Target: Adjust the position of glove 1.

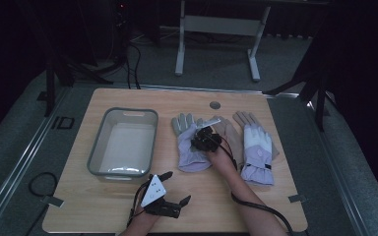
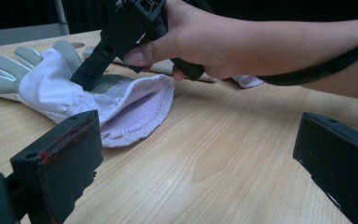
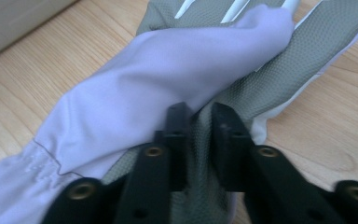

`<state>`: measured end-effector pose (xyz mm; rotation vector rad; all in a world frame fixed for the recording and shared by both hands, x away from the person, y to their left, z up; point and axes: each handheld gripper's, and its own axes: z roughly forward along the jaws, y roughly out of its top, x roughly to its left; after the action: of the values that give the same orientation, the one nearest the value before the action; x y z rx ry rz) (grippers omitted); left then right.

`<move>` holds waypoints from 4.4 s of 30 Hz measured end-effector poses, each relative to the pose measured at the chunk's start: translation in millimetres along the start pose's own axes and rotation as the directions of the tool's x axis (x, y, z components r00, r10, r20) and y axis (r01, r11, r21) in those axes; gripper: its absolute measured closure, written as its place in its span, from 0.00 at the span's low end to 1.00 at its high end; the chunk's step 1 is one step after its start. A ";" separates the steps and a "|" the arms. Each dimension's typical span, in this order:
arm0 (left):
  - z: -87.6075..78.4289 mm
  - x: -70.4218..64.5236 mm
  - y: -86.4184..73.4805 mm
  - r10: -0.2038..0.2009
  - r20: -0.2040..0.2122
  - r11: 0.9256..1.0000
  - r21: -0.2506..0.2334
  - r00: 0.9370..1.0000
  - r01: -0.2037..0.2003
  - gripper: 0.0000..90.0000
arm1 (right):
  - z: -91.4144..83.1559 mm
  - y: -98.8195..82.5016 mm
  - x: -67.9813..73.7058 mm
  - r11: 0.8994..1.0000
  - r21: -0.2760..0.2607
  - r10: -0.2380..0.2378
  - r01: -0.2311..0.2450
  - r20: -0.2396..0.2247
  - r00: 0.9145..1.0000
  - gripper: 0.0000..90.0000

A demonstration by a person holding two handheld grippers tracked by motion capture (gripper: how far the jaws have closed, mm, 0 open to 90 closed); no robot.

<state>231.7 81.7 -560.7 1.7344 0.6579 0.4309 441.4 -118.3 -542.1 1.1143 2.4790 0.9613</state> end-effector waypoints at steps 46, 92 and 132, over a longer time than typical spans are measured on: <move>0.4 -0.4 0.1 0.000 -0.010 1.000 0.001 1.000 0.000 0.02 | -75.0 -80.9 -1.6 0.948 -0.113 0.298 -0.297 -0.014 0.955 0.93; 0.5 -0.4 0.2 -0.004 -0.017 1.000 0.003 1.000 0.004 0.02 | -140.3 -128.5 -124.0 0.989 0.018 0.141 -0.145 0.132 0.981 0.65; 0.2 -0.1 0.1 -0.008 -0.026 1.000 0.000 1.000 0.008 0.02 | -235.2 -33.0 -60.3 0.981 -0.184 0.071 -0.059 0.064 0.995 0.90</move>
<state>231.7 81.5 -560.7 1.7282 0.6830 0.4487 351.9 -288.3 -390.1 1.1540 2.2600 1.1220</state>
